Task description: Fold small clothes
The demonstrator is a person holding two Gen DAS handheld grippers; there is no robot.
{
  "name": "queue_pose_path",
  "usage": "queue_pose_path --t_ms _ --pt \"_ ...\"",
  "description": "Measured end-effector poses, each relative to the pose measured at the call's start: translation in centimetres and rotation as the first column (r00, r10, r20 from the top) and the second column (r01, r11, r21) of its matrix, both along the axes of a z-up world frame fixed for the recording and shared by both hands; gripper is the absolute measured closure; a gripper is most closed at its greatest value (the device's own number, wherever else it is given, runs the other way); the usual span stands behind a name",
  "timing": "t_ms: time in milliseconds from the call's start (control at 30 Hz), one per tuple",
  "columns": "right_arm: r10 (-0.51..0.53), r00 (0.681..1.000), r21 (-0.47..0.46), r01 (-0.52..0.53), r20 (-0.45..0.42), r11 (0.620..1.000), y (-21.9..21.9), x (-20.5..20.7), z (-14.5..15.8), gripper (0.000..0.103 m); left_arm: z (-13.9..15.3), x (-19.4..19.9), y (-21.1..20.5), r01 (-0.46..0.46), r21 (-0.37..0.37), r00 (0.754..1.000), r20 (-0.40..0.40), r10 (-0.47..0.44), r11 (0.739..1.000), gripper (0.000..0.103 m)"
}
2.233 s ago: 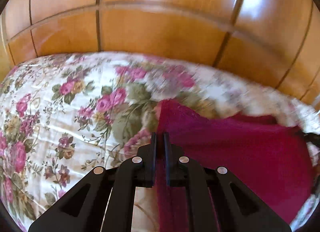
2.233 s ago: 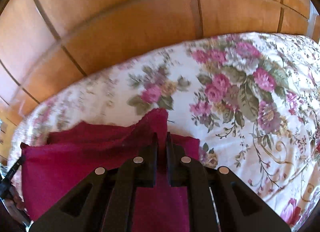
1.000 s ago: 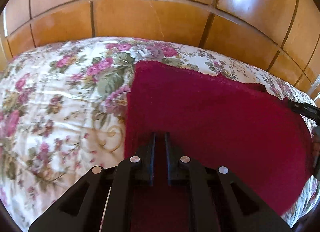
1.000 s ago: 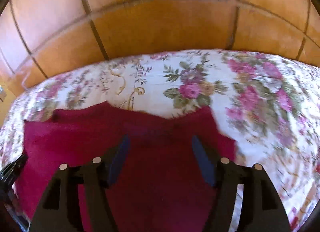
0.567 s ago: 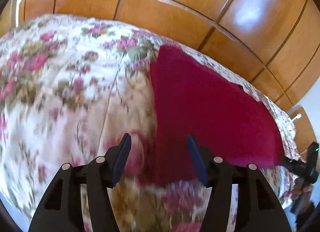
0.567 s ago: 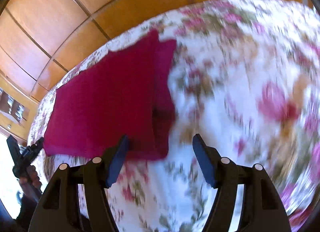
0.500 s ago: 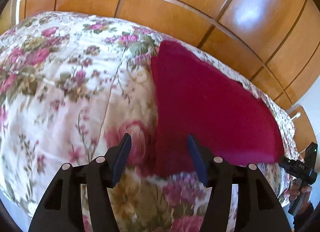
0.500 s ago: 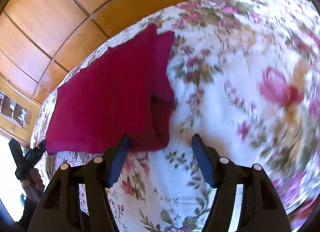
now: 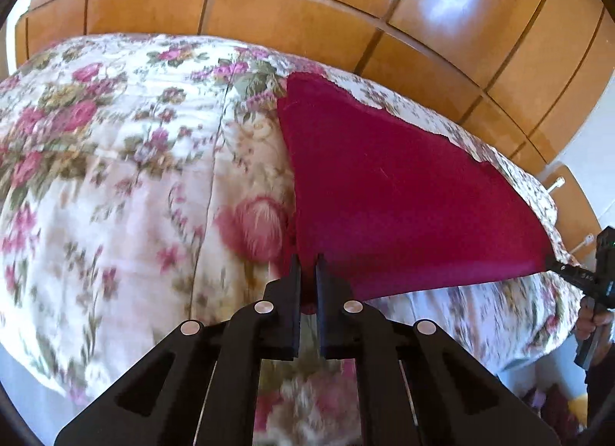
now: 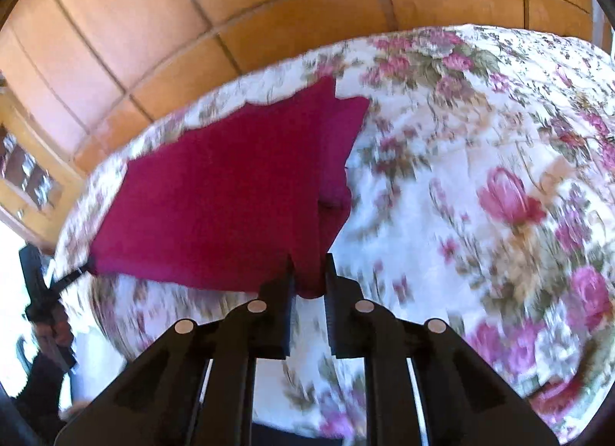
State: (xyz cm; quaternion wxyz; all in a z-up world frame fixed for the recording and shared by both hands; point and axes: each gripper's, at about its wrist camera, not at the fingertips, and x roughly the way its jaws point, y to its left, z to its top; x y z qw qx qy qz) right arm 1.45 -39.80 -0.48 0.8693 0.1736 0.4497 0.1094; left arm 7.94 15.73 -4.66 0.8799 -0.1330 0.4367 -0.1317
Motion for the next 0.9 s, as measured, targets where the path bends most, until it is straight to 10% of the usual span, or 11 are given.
queue_pose_path --t_ms 267,400,900 --pt "-0.035 0.996 0.044 0.039 -0.085 0.998 -0.8 -2.1 -3.5 0.087 1.1 -2.5 -2.6 -0.011 0.183 0.999 0.043 0.003 0.983 0.097" --pt "-0.072 0.994 0.027 0.075 -0.076 0.997 -1.5 -1.2 -2.9 0.037 3.6 -2.0 -3.6 -0.072 0.248 0.989 0.144 0.037 0.966 0.076" --pt "-0.194 0.981 0.069 0.192 0.02 0.979 -1.9 2.5 -0.4 0.022 5.3 1.0 -8.3 -0.097 0.306 0.98 0.196 0.037 0.947 0.076"
